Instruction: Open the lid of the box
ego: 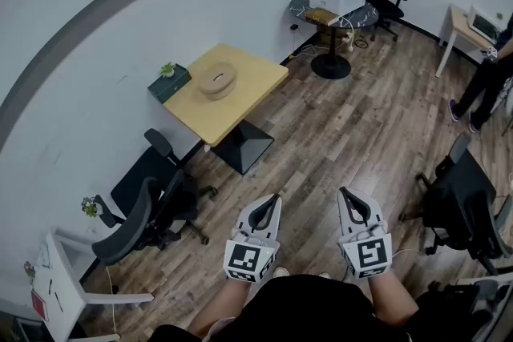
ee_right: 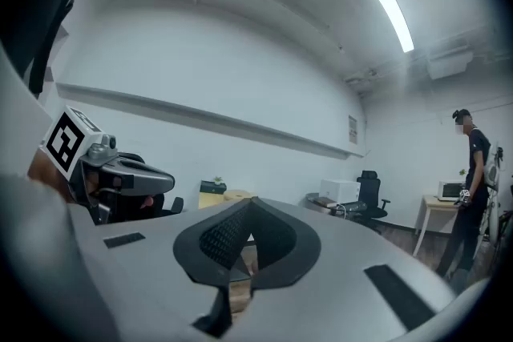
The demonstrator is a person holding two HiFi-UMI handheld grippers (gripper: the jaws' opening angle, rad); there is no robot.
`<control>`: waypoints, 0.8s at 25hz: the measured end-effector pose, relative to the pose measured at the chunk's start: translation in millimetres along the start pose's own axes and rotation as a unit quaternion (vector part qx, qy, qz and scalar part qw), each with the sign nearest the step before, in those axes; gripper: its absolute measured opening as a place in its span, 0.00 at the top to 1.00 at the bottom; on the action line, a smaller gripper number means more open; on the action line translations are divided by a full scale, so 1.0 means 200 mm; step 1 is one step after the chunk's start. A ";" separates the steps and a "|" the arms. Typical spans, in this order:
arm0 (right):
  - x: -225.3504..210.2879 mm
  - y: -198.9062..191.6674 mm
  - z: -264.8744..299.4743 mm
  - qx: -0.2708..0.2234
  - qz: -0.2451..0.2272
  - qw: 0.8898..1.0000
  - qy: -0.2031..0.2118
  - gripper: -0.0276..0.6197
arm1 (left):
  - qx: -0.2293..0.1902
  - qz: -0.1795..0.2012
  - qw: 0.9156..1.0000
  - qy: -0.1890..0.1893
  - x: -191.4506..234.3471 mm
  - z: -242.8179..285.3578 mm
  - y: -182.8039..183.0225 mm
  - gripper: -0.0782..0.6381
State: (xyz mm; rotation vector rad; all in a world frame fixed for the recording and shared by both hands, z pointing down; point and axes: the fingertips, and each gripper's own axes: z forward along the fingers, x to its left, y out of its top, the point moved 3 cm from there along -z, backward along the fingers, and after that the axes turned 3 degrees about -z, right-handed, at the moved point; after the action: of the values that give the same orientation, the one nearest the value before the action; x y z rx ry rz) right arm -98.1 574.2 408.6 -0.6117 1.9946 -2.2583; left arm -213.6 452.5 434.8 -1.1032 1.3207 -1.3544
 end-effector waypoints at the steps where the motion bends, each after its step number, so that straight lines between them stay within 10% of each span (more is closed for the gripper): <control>1: 0.00 0.00 0.00 0.004 0.003 1.000 -0.004 0.93 | 0.001 -0.001 1.000 0.000 0.00 0.00 0.00 0.87; 20: 0.21 0.00 0.06 0.015 0.026 0.999 -0.013 0.93 | 0.011 -0.020 1.000 -0.007 0.20 -0.19 -0.09 0.87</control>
State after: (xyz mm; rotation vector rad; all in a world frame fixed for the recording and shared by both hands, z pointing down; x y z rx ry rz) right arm -132.5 549.9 419.9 -0.5755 1.9389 -2.2340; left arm -257.5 420.3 451.0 -1.1286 1.2766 -1.3851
